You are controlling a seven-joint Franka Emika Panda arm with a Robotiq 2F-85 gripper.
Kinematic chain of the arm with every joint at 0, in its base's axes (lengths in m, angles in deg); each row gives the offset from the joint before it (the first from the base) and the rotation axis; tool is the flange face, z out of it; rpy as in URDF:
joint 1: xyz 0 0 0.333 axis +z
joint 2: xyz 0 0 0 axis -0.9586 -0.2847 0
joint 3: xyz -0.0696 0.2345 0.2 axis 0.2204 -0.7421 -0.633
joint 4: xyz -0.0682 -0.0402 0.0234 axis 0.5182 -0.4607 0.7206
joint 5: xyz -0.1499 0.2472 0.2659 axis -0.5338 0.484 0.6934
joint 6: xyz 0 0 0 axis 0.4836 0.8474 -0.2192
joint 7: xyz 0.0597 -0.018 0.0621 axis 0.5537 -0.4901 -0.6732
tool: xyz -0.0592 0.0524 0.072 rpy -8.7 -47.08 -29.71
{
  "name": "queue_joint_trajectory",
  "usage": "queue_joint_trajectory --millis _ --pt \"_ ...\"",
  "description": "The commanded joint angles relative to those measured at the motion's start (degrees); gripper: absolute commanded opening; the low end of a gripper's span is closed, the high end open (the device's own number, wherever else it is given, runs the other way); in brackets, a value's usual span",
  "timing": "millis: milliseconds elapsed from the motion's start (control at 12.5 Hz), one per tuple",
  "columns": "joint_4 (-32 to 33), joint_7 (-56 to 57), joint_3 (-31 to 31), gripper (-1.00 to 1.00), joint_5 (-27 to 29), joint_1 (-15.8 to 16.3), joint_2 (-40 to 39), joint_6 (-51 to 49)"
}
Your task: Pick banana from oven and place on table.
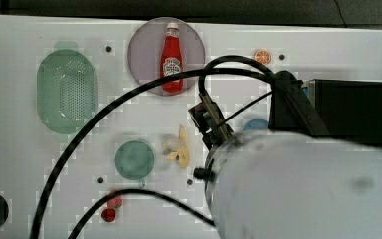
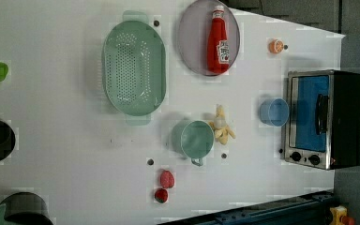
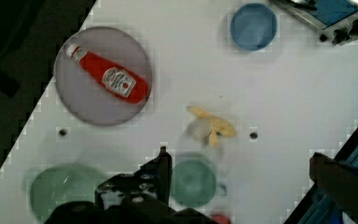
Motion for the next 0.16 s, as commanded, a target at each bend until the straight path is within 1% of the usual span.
queue_joint_trajectory --millis 80,160 --pt "3.38 -1.39 -0.32 1.00 -0.71 0.34 -4.34 0.29" --pt "3.38 -1.39 -0.32 1.00 -0.71 0.33 -4.36 0.29"
